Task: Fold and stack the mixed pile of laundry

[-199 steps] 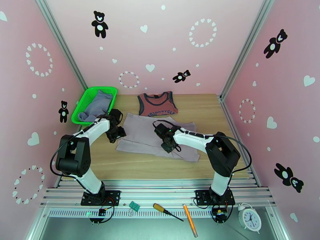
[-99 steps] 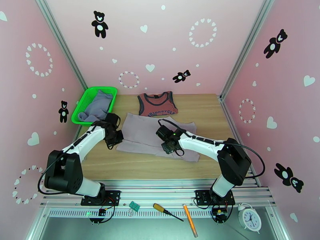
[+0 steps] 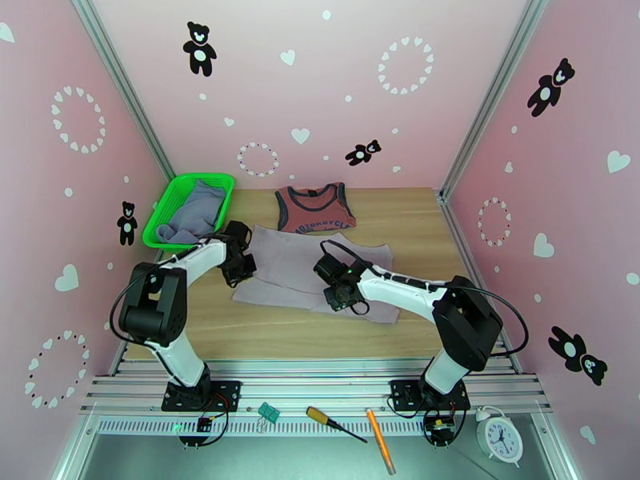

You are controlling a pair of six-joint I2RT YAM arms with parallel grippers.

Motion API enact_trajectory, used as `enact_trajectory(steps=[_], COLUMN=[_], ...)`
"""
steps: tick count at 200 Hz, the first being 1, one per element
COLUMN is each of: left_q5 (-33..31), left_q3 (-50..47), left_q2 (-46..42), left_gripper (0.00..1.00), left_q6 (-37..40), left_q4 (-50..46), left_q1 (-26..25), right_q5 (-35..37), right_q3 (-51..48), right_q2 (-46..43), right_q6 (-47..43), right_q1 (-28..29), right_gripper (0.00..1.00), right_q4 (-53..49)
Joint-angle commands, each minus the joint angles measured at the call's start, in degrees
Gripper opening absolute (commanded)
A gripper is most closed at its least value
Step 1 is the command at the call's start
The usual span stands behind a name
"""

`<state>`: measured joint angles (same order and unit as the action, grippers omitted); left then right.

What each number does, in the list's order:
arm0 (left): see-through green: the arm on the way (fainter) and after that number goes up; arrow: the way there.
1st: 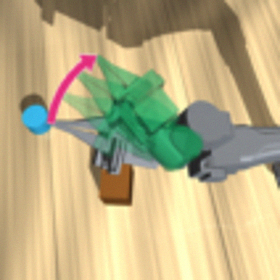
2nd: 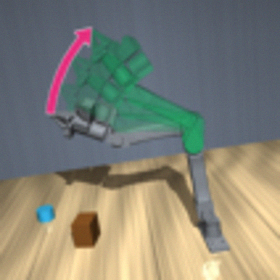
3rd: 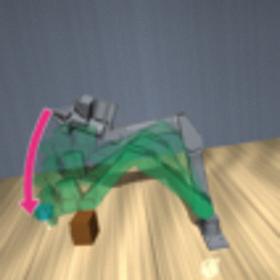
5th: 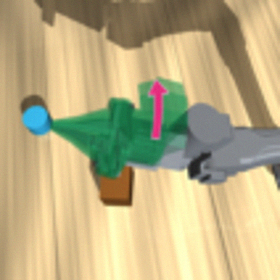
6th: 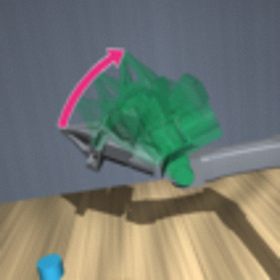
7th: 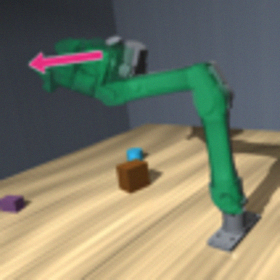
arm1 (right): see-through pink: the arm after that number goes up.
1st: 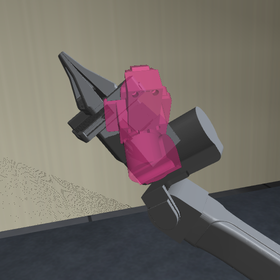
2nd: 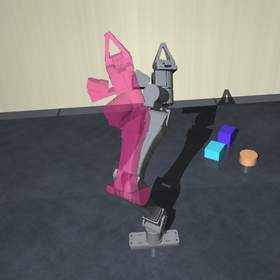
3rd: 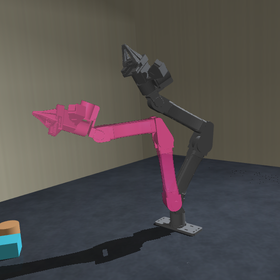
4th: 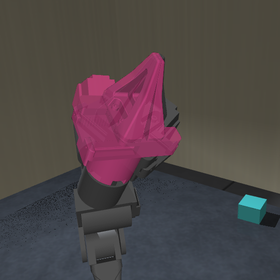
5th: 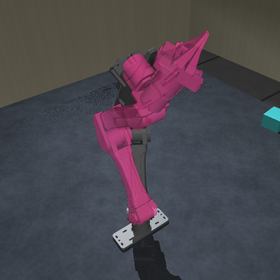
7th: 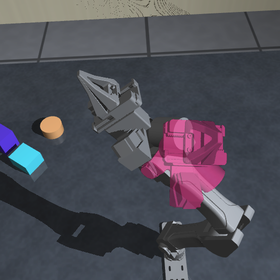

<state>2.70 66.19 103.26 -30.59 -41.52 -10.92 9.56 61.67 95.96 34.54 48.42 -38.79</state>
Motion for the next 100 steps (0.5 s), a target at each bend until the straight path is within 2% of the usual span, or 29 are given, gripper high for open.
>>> enact_trajectory(steps=[1, 23, 65, 100], left_q5=[-1.55, -1.18, -4.04, -3.09], left_q3=[0.49, -1.57, -4.53, -8.74], left_q2=[2.86, 1.06, -8.62, -8.26], left_gripper=[0.0, 0.0, 0.0, 0.0], left_q6=[0.64, 0.03, -0.35, -1.41], left_q4=[2.16, 2.2, -2.82, -0.9], left_q1=[0.41, 0.46, -0.49, -1.43], right_q5=[-0.15, -1.06, -3.61, -3.42], right_q3=[-0.73, -0.59, -0.07, 1.72], right_q2=[0.8, 0.8, 2.76, 6.9], right_q6=[1.8, 2.52, 3.57, 3.95], right_q1=[0.18, 0.18, 0.36, 0.36], right_gripper=[0.26, 0.26, 0.22, 0.17], right_q4=[0.36, 0.65, 2.24, 2.41])
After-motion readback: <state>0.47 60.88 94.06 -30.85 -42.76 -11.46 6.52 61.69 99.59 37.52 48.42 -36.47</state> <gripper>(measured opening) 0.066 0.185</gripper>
